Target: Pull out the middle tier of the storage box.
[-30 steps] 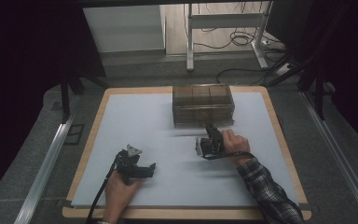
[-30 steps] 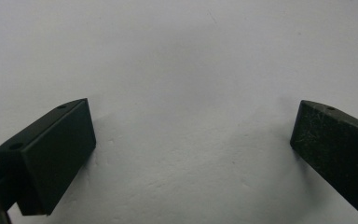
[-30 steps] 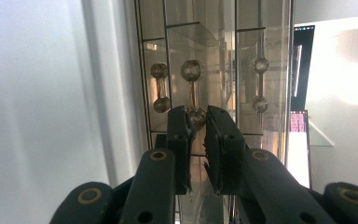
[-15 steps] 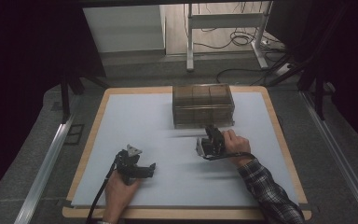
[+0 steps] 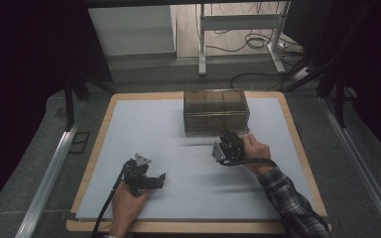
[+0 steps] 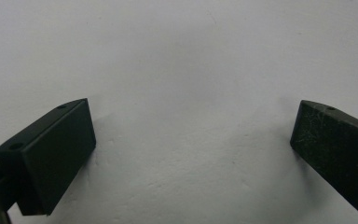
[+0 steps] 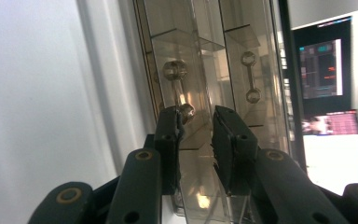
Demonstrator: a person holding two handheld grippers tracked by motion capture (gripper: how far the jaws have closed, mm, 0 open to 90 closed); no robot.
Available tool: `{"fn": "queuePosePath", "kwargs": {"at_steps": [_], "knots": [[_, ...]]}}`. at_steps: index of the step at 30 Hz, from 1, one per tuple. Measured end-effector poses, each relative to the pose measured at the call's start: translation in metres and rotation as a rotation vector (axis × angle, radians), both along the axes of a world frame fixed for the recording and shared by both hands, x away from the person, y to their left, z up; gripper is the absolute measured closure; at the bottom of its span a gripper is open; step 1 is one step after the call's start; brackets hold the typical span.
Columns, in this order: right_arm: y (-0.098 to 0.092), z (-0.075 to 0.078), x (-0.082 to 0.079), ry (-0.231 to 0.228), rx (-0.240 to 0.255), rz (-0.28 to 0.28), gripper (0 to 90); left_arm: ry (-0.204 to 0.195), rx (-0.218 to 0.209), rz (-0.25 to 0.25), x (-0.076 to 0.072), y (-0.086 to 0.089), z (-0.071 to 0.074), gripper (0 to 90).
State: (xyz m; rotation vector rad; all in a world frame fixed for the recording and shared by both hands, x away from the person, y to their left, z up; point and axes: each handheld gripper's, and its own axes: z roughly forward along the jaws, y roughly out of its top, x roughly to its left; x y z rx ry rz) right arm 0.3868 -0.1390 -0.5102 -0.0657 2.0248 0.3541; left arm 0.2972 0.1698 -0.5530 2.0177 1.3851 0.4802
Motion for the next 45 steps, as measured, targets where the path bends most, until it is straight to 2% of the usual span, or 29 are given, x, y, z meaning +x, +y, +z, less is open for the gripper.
{"fn": "queuePosePath", "kwargs": {"at_steps": [4, 10, 15, 27, 34, 40, 45], "knots": [[-0.003, 0.006, 0.002, 0.057, 0.045, 0.004, 70.4, 0.0, 0.0, 0.0, 0.0, 0.0, 0.0, 0.0], [-0.008, 0.017, 0.007, 0.143, 0.084, 0.023, 67.9, -0.003, -0.005, 0.004, 0.0, 0.0, 0.0, 0.0], [-0.012, 0.023, 0.011, 0.179, 0.102, 0.032, 66.6, -0.003, -0.005, 0.004, 0.0, 0.0, 0.0, 0.0], [-0.025, 0.04, 0.024, 0.343, 0.205, 0.055, 64.8, -0.001, 0.002, -0.002, 0.0, 0.0, 0.0, 0.0], [-0.033, 0.049, 0.035, 0.42, 0.226, 0.06, 64.6, 0.0, 0.0, 0.0, 0.0, 0.0, 0.0, 0.0], [-0.043, 0.055, 0.048, 0.508, 0.264, 0.062, 64.0, 0.0, 0.0, 0.0, 0.0, 0.0, 0.0, 0.0], [-0.051, 0.061, 0.059, 0.561, 0.266, 0.06, 63.8, 0.001, 0.0, -0.001, 0.0, 0.0, 0.0, 0.0]]}}
